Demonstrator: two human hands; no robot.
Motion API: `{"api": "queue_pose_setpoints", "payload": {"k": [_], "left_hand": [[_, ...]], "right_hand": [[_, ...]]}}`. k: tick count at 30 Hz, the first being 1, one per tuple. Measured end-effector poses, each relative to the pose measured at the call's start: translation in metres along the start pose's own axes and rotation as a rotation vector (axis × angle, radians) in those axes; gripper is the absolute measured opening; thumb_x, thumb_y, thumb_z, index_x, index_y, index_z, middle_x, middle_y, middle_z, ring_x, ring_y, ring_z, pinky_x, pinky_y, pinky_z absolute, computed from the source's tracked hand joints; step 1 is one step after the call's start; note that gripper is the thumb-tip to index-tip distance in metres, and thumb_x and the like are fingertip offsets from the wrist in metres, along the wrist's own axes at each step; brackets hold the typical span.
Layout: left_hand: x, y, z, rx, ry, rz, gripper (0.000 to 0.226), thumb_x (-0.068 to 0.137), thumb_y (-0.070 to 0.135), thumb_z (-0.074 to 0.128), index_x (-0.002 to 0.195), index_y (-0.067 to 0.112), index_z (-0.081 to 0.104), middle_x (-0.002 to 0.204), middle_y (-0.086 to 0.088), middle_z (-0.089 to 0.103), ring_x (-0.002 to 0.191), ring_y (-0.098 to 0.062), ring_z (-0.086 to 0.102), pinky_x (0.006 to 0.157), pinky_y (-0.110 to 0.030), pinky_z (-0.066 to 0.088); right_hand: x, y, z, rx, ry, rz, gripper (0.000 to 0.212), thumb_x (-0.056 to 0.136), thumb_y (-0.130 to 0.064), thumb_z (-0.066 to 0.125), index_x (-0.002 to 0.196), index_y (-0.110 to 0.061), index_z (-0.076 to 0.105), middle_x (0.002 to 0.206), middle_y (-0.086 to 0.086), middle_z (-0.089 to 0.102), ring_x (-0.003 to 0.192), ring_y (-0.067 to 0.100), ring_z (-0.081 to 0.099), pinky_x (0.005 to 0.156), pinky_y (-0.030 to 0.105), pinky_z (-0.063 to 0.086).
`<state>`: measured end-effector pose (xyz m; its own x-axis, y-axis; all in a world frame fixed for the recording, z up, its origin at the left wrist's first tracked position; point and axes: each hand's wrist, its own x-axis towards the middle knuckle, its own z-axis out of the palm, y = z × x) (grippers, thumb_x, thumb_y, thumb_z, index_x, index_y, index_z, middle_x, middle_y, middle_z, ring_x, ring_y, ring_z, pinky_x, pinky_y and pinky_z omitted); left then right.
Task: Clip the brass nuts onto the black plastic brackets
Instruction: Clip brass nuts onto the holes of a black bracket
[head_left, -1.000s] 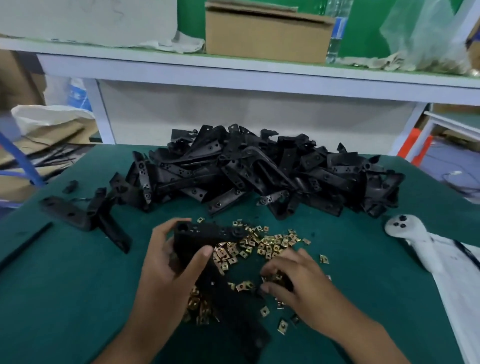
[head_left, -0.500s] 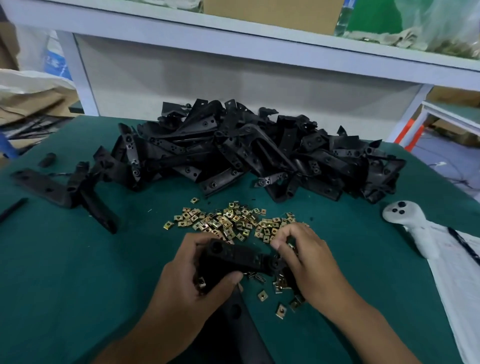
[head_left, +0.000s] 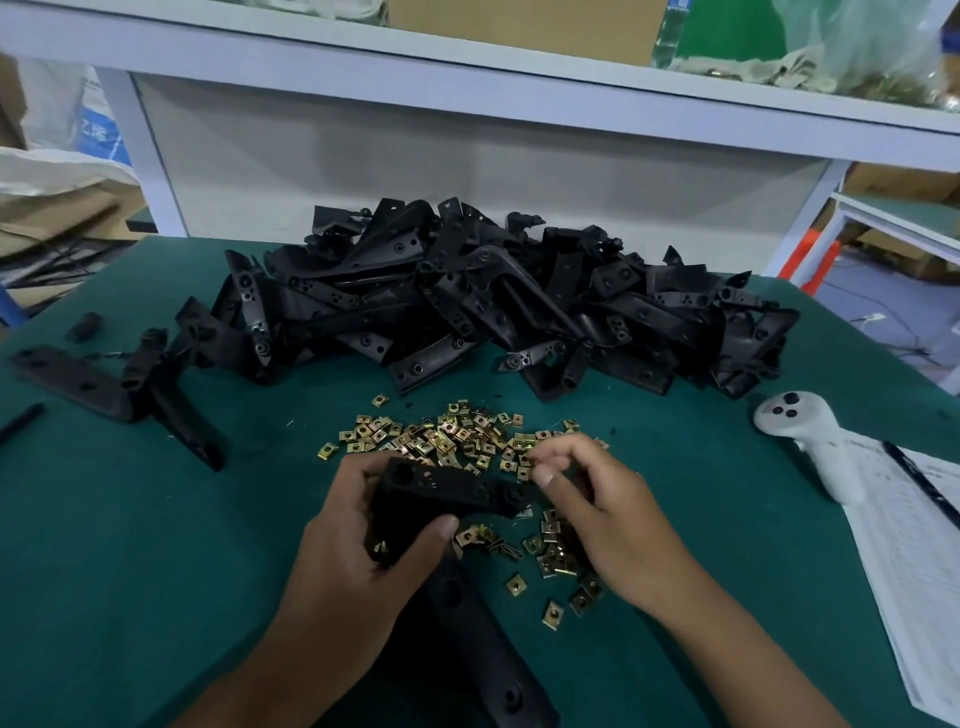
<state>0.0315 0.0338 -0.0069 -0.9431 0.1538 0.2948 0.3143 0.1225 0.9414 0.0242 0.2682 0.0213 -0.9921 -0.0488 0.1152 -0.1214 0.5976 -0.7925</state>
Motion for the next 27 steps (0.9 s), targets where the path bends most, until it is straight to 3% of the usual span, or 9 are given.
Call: {"api": "queue_pose_setpoints", "payload": {"k": [3,6,9,13,15,18,22,24,27], "left_hand": [[0.000,0.000,0.000,0.035,-0.024,-0.006,0.035,0.077,0.060,0.068,0.106,0.052,0.051,0.094,0.006,0.075,0.085,-0.015,0.073,0.062,-0.028,0.057],[0.000,0.000,0.001,0.045,-0.035,0.007,0.035,0.078,0.055,0.068,0.109,0.050,0.053,0.097,0.010,0.072,0.087,-0.015,0.072,0.068,-0.022,0.057],[-0.001,0.003,0.002,0.030,-0.049,0.043,0.031,0.083,0.050,0.067,0.112,0.045,0.056,0.091,0.012,0.073,0.079,-0.007,0.072,0.063,-0.013,0.053],[-0.002,0.005,0.001,0.044,-0.118,0.043,0.036,0.089,0.068,0.059,0.113,0.041,0.059,0.086,0.007,0.073,0.075,-0.012,0.072,0.061,-0.028,0.058],[-0.001,0.006,0.001,0.072,-0.142,0.065,0.034,0.089,0.069,0.057,0.109,0.042,0.061,0.085,0.012,0.072,0.074,-0.008,0.070,0.059,-0.016,0.053],[-0.001,0.008,0.001,0.082,-0.202,0.082,0.029,0.091,0.064,0.058,0.110,0.043,0.064,0.092,0.016,0.072,0.083,-0.003,0.070,0.067,-0.008,0.048],[0.000,0.011,0.000,0.112,-0.278,0.092,0.035,0.094,0.064,0.053,0.123,0.047,0.065,0.108,0.021,0.071,0.101,-0.001,0.068,0.080,-0.006,0.045],[0.000,0.011,0.001,0.154,-0.289,0.125,0.039,0.095,0.064,0.052,0.128,0.047,0.063,0.107,0.028,0.067,0.101,0.001,0.064,0.082,-0.004,0.040],[-0.001,0.010,0.001,0.131,-0.276,0.106,0.038,0.090,0.067,0.058,0.124,0.052,0.063,0.101,0.025,0.067,0.095,-0.003,0.066,0.078,-0.006,0.043]], "right_hand": [[0.002,-0.005,-0.001,0.339,-0.040,0.131,0.025,0.105,-0.031,0.048,0.101,-0.040,0.071,0.099,-0.017,0.071,0.079,-0.007,0.058,0.078,0.020,0.040],[0.001,-0.009,0.001,0.554,-0.099,0.159,0.026,0.105,-0.023,0.051,0.102,-0.028,0.076,0.090,-0.009,0.070,0.065,0.002,0.043,0.063,0.019,0.042],[-0.001,-0.013,0.002,0.572,-0.121,0.139,0.020,0.099,-0.030,0.057,0.103,-0.030,0.076,0.091,-0.008,0.072,0.066,0.000,0.046,0.061,0.016,0.042],[-0.003,-0.019,0.002,0.569,-0.140,0.133,0.017,0.091,-0.039,0.061,0.097,-0.032,0.076,0.094,-0.007,0.075,0.073,-0.001,0.054,0.064,0.014,0.043],[-0.004,-0.023,0.001,0.594,-0.151,0.127,0.014,0.091,-0.038,0.063,0.088,-0.032,0.075,0.090,-0.006,0.073,0.070,0.001,0.052,0.064,0.016,0.043],[-0.005,-0.030,0.001,0.654,-0.157,0.139,0.018,0.091,-0.032,0.064,0.074,-0.032,0.072,0.084,-0.003,0.070,0.059,0.006,0.042,0.060,0.017,0.040],[-0.007,-0.030,0.001,0.721,-0.160,0.162,0.043,0.098,-0.009,0.057,0.062,-0.030,0.065,0.080,-0.002,0.069,0.055,0.007,0.037,0.057,0.022,0.035],[-0.007,-0.029,0.002,0.726,-0.200,0.148,0.036,0.097,-0.009,0.060,0.066,-0.028,0.066,0.077,-0.005,0.069,0.053,0.007,0.040,0.060,0.029,0.032],[-0.007,-0.027,0.002,0.719,-0.263,0.109,0.009,0.088,-0.018,0.069,0.092,-0.025,0.072,0.079,-0.007,0.069,0.054,0.001,0.049,0.055,0.017,0.040]]}}
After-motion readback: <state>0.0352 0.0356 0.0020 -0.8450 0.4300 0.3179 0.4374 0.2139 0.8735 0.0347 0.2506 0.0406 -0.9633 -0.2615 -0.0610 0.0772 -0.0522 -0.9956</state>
